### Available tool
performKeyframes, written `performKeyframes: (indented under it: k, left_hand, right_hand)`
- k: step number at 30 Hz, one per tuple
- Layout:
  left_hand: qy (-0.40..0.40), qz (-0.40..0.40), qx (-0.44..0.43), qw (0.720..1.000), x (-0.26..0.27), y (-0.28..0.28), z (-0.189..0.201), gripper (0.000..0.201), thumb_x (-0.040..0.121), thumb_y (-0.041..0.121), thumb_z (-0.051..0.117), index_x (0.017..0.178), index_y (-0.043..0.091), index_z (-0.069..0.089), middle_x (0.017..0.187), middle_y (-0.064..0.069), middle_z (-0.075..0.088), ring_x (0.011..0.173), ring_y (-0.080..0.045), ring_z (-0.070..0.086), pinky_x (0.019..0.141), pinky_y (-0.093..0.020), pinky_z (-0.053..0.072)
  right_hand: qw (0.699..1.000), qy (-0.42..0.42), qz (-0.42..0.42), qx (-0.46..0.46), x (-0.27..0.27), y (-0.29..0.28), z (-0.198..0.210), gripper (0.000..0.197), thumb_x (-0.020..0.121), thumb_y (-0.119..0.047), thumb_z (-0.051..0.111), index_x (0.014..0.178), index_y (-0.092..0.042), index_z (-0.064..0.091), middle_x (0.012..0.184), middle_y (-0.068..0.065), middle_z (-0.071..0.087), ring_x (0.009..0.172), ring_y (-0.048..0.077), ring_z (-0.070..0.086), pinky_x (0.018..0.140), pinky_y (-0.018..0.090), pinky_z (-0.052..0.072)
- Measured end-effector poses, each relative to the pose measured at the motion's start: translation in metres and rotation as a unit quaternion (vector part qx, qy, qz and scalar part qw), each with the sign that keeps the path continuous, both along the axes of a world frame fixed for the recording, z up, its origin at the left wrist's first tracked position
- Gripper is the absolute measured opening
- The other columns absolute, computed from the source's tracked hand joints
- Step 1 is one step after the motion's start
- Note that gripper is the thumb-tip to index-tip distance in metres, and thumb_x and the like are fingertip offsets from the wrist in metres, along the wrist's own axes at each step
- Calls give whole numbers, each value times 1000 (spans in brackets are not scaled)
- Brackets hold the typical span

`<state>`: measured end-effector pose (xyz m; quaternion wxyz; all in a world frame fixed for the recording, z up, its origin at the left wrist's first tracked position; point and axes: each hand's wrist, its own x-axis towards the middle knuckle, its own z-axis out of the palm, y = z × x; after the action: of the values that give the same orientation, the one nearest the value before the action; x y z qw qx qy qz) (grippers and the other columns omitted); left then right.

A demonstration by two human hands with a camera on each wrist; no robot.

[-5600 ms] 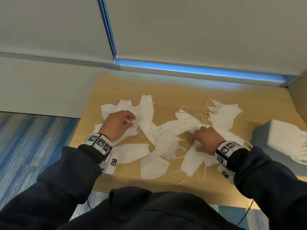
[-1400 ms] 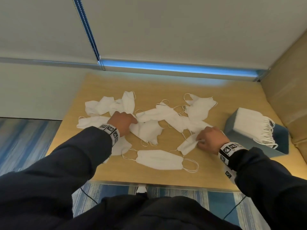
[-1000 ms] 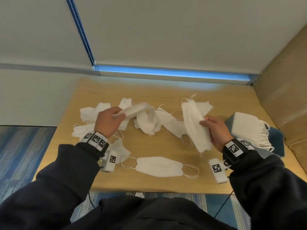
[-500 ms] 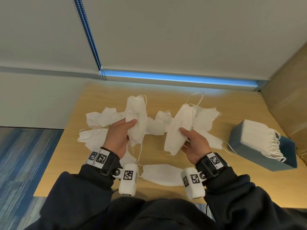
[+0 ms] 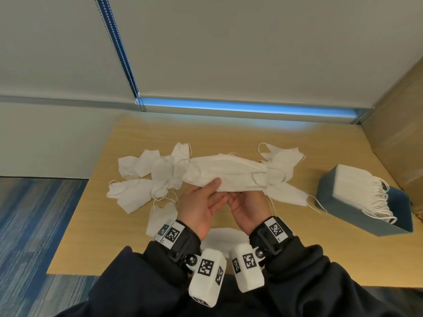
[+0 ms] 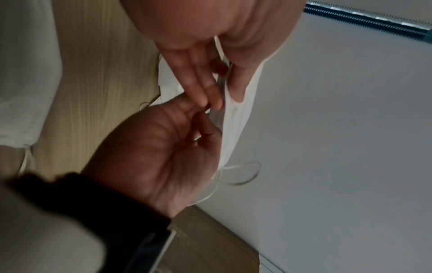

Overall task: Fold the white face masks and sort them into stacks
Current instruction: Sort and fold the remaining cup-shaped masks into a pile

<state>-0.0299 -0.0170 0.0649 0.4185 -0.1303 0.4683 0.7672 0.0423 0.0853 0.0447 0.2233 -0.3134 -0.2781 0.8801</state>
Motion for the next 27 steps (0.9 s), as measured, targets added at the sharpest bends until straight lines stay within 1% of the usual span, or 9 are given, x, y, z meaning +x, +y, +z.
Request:
performKeyframes:
  k: [3, 5, 7, 9, 13, 15, 17, 22, 27]
  left_hand:
    - [12, 35, -24, 999, 0, 4, -6, 20, 84, 7, 80, 102, 11, 72, 95, -8, 77, 69, -15, 69, 60, -26, 57]
    - [17, 51, -44, 998, 0, 6, -8, 20, 82, 7, 82, 98, 13, 73, 89, -3, 74, 64, -10, 65, 61, -25, 51]
    - [19, 50, -53, 997, -1, 7, -9, 24, 79, 8, 84, 100, 12, 72, 95, -5, 74, 73, -13, 68, 68, -28, 50]
    - [29, 44, -42, 998, -3, 6, -8, 30, 80, 5, 82, 107, 11, 70, 104, -9, 74, 85, -18, 72, 74, -30, 53]
    - [48, 72, -11, 996, -17, 2, -8, 62, 80, -8, 77, 133, 13, 54, 122, -15, 71, 107, -28, 72, 78, -35, 57]
    - [37, 118, -16, 992, -35, -5, -8, 74, 79, -13, 74, 138, 18, 41, 121, -16, 68, 103, -28, 70, 81, -38, 56]
    - [39, 135, -4, 990, -56, -19, -7, 75, 79, -16, 72, 138, 20, 40, 113, -17, 69, 88, -24, 71, 76, -37, 57]
    - [80, 31, -8, 996, -90, -54, -2, 42, 89, -9, 64, 127, 10, 57, 85, -10, 71, 70, -16, 68, 58, -23, 56]
    - [71, -123, -22, 990, -88, -62, -6, 36, 88, -1, 62, 123, 6, 63, 86, -9, 65, 60, -12, 52, 47, -20, 43]
  right_hand:
    - [1000, 28, 7, 5, 2, -8, -4, 43, 84, 20, 48, 121, 5, 65, 114, 25, 70, 101, 38, 68, 83, 38, 60]
    - [999, 46, 15, 4, 4, -12, -7, 47, 82, 17, 52, 127, 4, 60, 118, 26, 68, 112, 42, 65, 100, 48, 54]
    - [998, 47, 28, -10, 3, -13, -8, 36, 82, 12, 59, 116, 4, 62, 111, 28, 67, 112, 45, 63, 106, 54, 49]
    - [999, 27, 27, -29, 3, -10, -6, 24, 86, 7, 66, 109, 4, 63, 108, 29, 66, 106, 44, 65, 100, 53, 54]
    - [999, -7, 4, -49, 8, -1, -2, 36, 97, -3, 60, 132, -3, 58, 127, 24, 67, 115, 41, 67, 93, 51, 56]
    - [998, -12, -7, -57, 13, 5, -1, 34, 97, -2, 58, 131, -7, 58, 126, 22, 69, 113, 41, 68, 91, 54, 56]
    - [997, -24, -24, -67, 19, 14, -2, 38, 96, -1, 59, 134, -7, 57, 126, 21, 69, 111, 40, 69, 88, 54, 59]
    - [993, -76, -47, -84, 35, 38, -5, 48, 92, 3, 61, 140, -4, 53, 123, 21, 70, 108, 38, 71, 85, 51, 61]
    - [991, -109, -23, -75, 48, 61, 1, 26, 95, -14, 62, 121, -11, 63, 108, 13, 76, 97, 35, 75, 78, 53, 62]
